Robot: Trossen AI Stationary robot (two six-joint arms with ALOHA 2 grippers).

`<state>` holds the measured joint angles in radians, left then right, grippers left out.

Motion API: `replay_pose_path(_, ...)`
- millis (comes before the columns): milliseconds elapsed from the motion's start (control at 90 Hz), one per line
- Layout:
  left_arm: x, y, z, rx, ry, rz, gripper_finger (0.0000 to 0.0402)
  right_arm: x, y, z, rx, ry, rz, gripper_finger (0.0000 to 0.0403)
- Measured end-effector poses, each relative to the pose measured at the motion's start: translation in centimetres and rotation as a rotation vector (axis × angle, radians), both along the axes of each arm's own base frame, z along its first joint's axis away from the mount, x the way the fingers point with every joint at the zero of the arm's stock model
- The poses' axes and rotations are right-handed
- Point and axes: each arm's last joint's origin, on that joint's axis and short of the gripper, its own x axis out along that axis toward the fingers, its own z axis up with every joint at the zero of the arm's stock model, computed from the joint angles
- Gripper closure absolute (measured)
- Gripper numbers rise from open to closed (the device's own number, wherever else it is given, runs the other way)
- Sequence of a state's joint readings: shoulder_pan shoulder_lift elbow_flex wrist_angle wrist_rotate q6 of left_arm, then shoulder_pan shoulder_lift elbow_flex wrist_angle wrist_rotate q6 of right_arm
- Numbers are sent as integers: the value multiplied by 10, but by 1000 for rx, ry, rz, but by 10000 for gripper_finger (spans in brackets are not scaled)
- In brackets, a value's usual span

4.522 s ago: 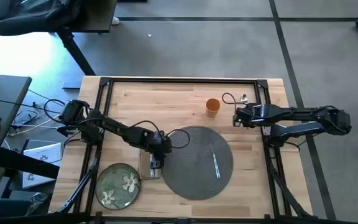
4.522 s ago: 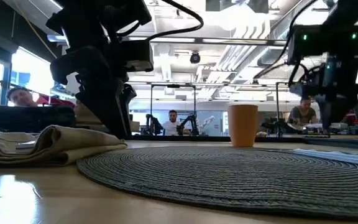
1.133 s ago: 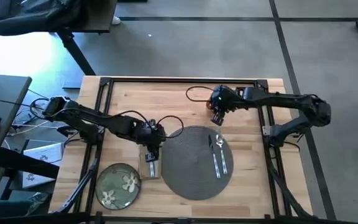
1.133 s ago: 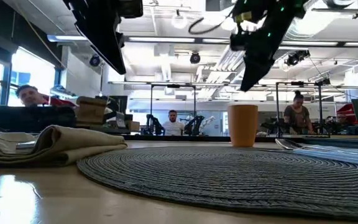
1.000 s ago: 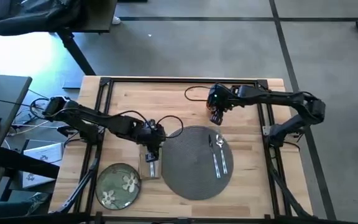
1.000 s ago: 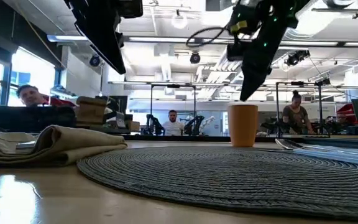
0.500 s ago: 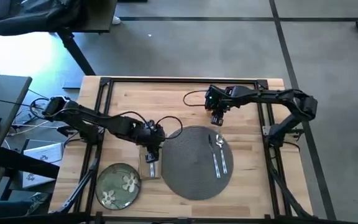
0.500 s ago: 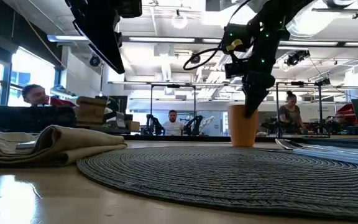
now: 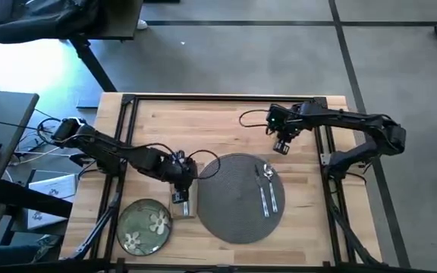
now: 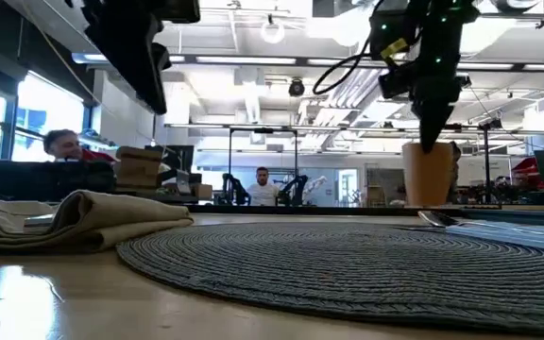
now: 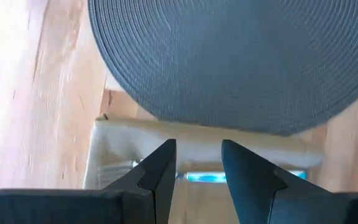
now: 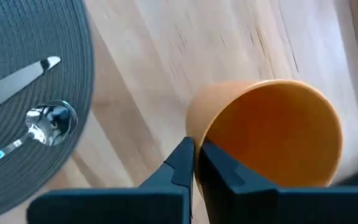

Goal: Set table place
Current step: Adjust the yellow cup

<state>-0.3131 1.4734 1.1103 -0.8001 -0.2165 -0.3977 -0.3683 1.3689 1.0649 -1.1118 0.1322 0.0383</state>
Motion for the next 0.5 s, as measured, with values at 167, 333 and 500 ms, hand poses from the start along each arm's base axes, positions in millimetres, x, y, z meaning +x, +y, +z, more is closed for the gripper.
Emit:
replay_pose_path(167, -9, -12, -9, -10, 32, 4, 287, -5, 11, -18, 37, 47, -5, 403)
replay_pose_path(333, -18, -24, -16, -23, 61, 17, 287, -14, 22, -36, 42, 48, -10, 403)
replay_pose_path(500, -22, -33, -15, -11, 46, 10, 287, -19, 28, -31, 24, -26, -19, 403)
